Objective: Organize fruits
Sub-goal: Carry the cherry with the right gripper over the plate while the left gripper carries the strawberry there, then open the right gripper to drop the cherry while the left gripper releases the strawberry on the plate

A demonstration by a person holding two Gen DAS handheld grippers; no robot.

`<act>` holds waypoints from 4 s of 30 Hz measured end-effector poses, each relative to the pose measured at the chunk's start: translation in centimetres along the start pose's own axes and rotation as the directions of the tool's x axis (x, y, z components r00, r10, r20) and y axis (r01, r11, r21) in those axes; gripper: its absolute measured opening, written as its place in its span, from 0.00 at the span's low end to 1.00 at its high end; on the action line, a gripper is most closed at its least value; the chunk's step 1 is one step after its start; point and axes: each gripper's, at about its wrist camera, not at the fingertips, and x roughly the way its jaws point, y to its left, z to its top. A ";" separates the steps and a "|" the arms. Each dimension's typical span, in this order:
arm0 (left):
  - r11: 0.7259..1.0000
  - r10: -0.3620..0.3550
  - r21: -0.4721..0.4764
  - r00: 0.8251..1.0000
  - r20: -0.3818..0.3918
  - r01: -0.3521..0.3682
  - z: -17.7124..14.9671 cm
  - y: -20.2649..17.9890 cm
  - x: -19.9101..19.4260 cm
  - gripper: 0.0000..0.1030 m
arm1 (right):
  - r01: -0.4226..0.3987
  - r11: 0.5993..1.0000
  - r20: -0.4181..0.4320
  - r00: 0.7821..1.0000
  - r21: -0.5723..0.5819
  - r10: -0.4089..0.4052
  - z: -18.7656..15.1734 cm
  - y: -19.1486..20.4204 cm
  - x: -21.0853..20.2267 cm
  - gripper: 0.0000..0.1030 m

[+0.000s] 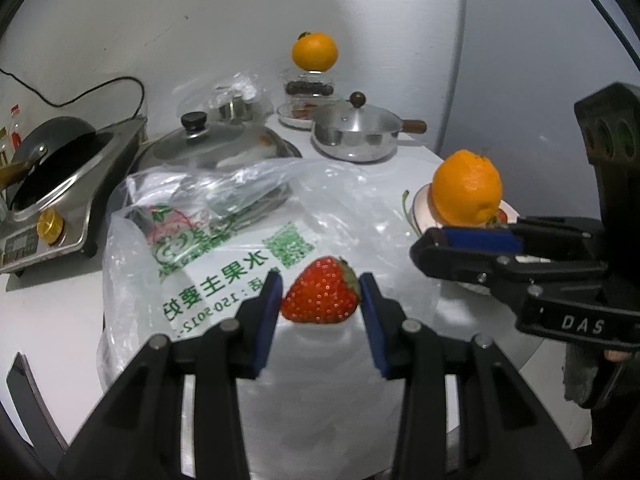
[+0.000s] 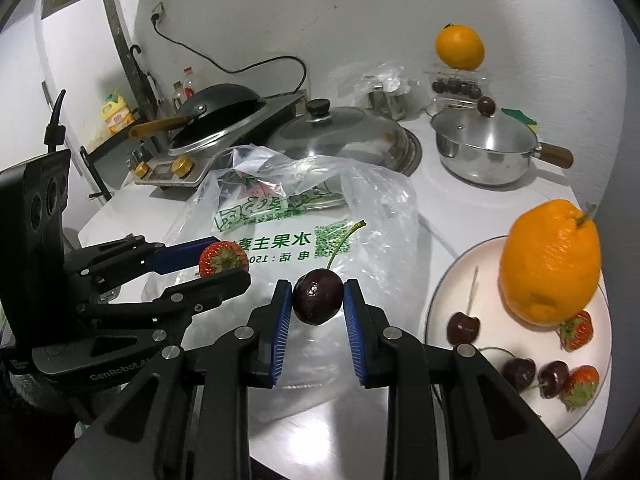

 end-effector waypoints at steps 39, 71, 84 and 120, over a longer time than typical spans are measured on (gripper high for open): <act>0.991 -0.073 0.107 0.996 -0.054 0.078 0.9 -10.4 2.5 0.39 | 0.085 0.988 0.021 0.996 0.131 -0.088 -5.4 -9.1 -6.6 0.28; 0.982 -0.079 0.162 0.991 -0.104 0.095 2.0 -14.1 6.9 0.39 | 0.081 0.980 -0.029 0.997 0.179 -0.077 -7.9 -13.1 -6.3 0.28; 0.984 -0.086 0.145 0.987 -0.137 0.106 2.2 -14.0 8.6 0.40 | 0.080 0.979 -0.039 0.996 0.189 -0.074 -7.7 -13.5 -6.1 0.28; 0.987 -0.110 0.109 0.993 -0.049 0.115 2.0 -12.6 4.0 0.55 | 0.152 0.977 -0.019 0.988 0.148 -0.151 -6.9 -10.2 -7.5 0.43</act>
